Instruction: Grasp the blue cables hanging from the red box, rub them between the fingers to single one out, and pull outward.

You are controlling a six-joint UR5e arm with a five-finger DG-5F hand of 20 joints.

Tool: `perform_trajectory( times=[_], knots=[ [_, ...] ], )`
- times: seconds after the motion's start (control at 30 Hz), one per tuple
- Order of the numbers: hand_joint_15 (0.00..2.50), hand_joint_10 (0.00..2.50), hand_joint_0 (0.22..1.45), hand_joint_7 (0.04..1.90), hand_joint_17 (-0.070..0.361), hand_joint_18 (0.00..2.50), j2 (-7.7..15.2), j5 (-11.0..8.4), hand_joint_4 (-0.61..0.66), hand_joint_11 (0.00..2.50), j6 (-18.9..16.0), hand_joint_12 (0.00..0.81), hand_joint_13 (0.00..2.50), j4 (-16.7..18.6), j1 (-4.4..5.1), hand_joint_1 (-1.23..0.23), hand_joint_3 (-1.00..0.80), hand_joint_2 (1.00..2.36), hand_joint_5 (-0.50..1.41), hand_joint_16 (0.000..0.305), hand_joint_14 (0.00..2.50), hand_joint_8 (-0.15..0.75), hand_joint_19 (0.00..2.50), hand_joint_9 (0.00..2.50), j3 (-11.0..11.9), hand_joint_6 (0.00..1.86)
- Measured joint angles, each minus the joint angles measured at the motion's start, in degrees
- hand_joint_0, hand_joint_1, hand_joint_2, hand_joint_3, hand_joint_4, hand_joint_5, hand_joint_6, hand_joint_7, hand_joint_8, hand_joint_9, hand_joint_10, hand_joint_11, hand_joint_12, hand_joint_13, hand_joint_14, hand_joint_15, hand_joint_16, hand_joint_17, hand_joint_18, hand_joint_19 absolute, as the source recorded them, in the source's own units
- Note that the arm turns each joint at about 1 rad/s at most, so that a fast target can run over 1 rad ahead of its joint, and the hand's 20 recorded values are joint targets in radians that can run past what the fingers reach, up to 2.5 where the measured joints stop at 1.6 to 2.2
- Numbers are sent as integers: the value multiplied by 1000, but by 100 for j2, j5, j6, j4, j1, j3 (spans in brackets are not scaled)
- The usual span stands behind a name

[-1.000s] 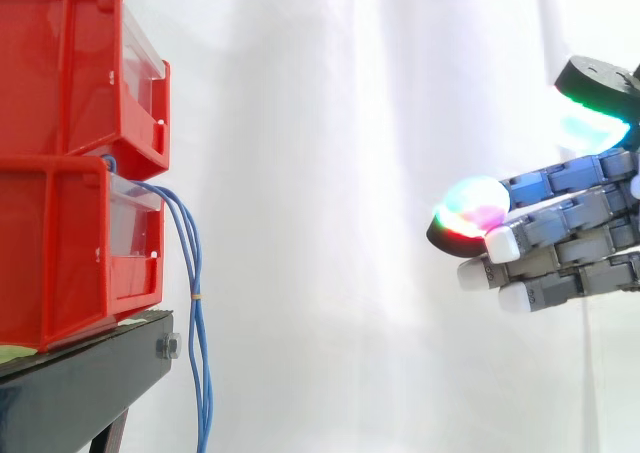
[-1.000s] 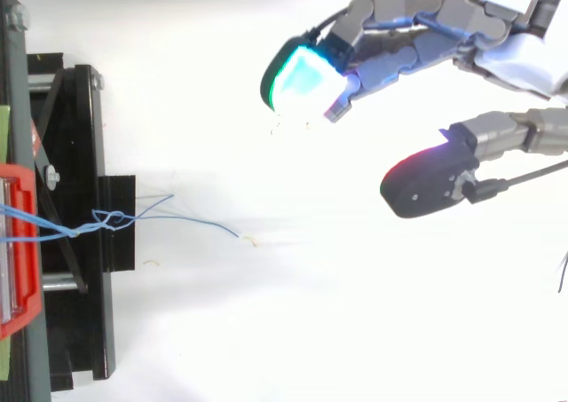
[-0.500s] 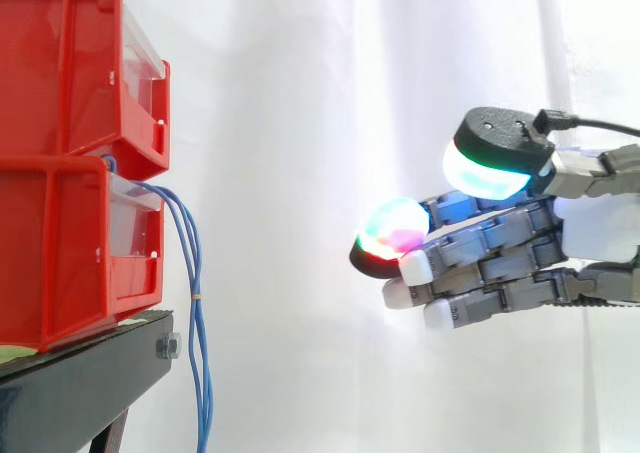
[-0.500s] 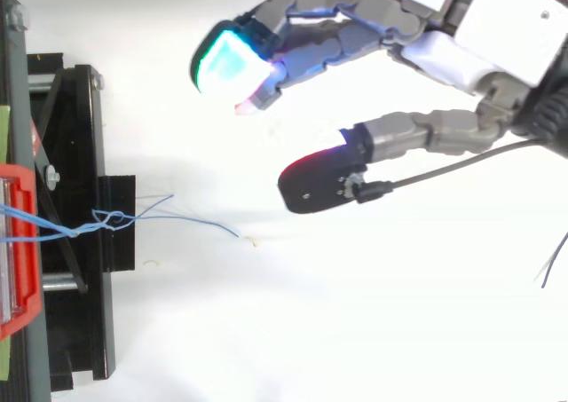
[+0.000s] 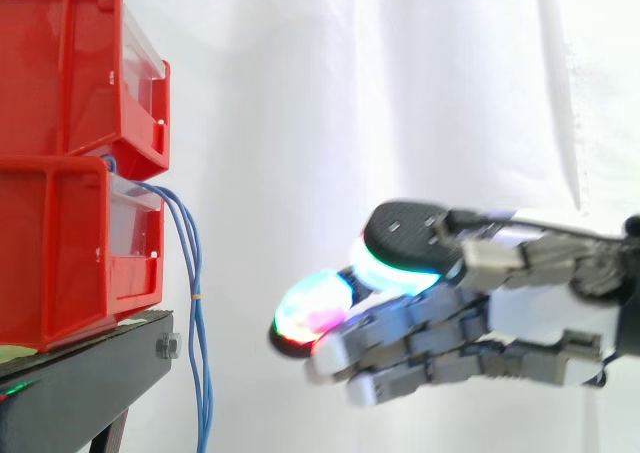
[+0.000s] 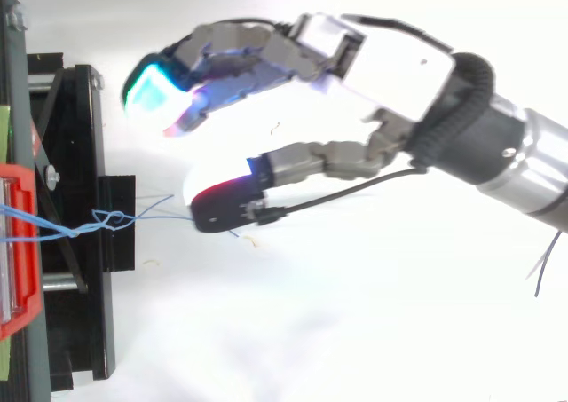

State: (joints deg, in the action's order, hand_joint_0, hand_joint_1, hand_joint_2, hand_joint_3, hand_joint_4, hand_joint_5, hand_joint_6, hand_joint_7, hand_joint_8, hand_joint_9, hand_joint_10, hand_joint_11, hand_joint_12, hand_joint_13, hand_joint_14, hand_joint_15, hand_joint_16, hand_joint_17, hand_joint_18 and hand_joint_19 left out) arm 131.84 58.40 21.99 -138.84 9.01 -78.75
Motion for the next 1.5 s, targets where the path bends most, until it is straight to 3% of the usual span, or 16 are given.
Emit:
perform_trajectory(
  times=[0.2,0.67,1.07,1.27,1.5],
  knots=[
    [312,11,577,929,112,399,339,30,315,407,-215,361,548,-55,23,-779,-500,1000,-123,50,11,341,478,811,353,503],
    [300,7,460,910,130,408,466,31,342,382,-98,404,542,-51,97,-644,-500,1000,-119,58,10,368,472,817,388,502],
    [292,8,471,887,128,404,711,10,339,375,108,400,529,516,156,-638,-500,1000,-128,57,9,368,477,803,425,503],
    [298,8,489,883,125,395,1017,30,335,376,225,393,523,932,171,-638,-500,1000,-129,55,10,362,483,797,589,503],
    [292,10,511,884,121,393,1093,101,332,383,305,384,519,1119,184,-652,-500,1000,-129,54,10,356,480,801,669,503]
  ],
)
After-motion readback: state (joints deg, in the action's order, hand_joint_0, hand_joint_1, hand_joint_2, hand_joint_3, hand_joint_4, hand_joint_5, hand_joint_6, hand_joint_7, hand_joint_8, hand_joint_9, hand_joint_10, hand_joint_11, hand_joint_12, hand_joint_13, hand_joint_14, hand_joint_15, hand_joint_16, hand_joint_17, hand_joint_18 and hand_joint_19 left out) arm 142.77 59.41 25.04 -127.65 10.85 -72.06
